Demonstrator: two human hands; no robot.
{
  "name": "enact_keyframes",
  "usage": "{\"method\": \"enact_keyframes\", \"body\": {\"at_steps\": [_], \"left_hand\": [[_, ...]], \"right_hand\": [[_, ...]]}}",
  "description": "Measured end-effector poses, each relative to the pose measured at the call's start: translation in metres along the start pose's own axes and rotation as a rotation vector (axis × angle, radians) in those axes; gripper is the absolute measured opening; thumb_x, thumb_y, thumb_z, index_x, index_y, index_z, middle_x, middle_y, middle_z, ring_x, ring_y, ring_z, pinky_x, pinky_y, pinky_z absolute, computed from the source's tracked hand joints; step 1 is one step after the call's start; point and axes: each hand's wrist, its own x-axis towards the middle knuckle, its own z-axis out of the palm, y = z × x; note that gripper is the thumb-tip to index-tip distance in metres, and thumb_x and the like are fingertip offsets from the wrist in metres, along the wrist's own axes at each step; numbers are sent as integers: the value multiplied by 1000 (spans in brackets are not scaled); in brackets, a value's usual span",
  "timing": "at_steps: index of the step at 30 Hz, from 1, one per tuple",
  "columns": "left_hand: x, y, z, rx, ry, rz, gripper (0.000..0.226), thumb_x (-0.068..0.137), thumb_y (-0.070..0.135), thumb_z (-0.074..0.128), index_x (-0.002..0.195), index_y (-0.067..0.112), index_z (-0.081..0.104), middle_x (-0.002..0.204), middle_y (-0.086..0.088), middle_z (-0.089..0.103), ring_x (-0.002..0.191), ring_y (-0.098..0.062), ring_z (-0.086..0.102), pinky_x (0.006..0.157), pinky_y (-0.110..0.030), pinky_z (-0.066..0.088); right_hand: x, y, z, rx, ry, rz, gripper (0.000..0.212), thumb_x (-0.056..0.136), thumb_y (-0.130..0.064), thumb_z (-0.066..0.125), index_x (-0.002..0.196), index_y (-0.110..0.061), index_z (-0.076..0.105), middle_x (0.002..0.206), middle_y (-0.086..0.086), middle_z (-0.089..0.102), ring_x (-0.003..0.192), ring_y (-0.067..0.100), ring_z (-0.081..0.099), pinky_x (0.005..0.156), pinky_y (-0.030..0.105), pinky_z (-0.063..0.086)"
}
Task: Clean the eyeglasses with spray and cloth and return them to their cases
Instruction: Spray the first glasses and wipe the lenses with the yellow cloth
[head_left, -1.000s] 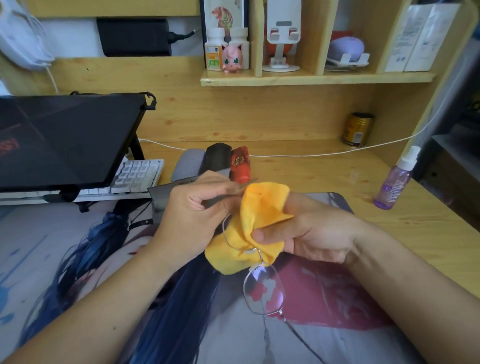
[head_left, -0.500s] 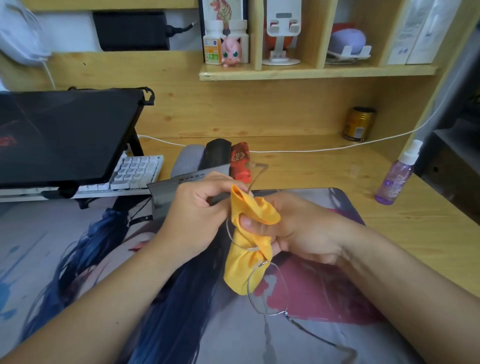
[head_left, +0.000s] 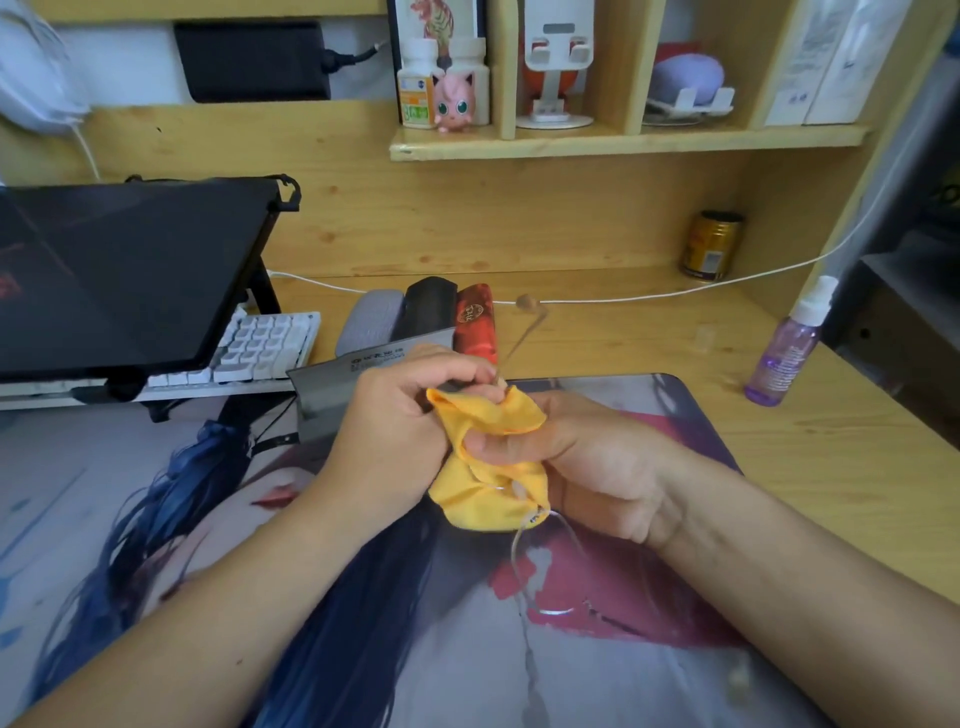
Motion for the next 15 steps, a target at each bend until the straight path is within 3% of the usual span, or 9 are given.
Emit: {"method": "enact_keyframes", "body": {"at_steps": [2,4,7,11,15], "left_hand": [[1,1,0,22,48,-38,32,85,-3,71,84,28,77,89,10,75,88,-10,70,83,-29,55],[3,1,-1,-39,75,-75,24,87,4,73,88,27,80,93,5,77,92,-15,72,85,-34,56],[4,3,-5,-185,63,-131,11,81,17,77,90,23,81,95,-4,78,93,-22,73,85,-36,58],[2,2,-7,-252,49,-142,13,77,18,75,85,25,81,88,2,78,87,-14,71,82,-26,56],[2,2,-6,-184,-36,-103,6,79,11,74,85,11,76,82,4,74,81,-11,67,80,-25,53]], "right_hand": [[1,-2,-2,69,73,-40,19,78,-8,72,97,-7,71,83,6,71,73,17,68,71,32,54],[2,-3,-6,80,117,-94,18,81,-7,69,99,-5,72,84,7,72,73,18,69,67,31,54],[3,-4,-9,69,132,-134,33,85,-7,66,117,2,68,101,15,72,88,23,70,72,33,58],[-4,-10,-19,-63,12,-86,28,81,-2,72,109,-1,68,86,7,71,76,18,69,65,29,55],[-8,-13,-27,-244,-168,77,30,81,3,67,111,1,66,99,13,71,90,26,70,80,37,57]]}}
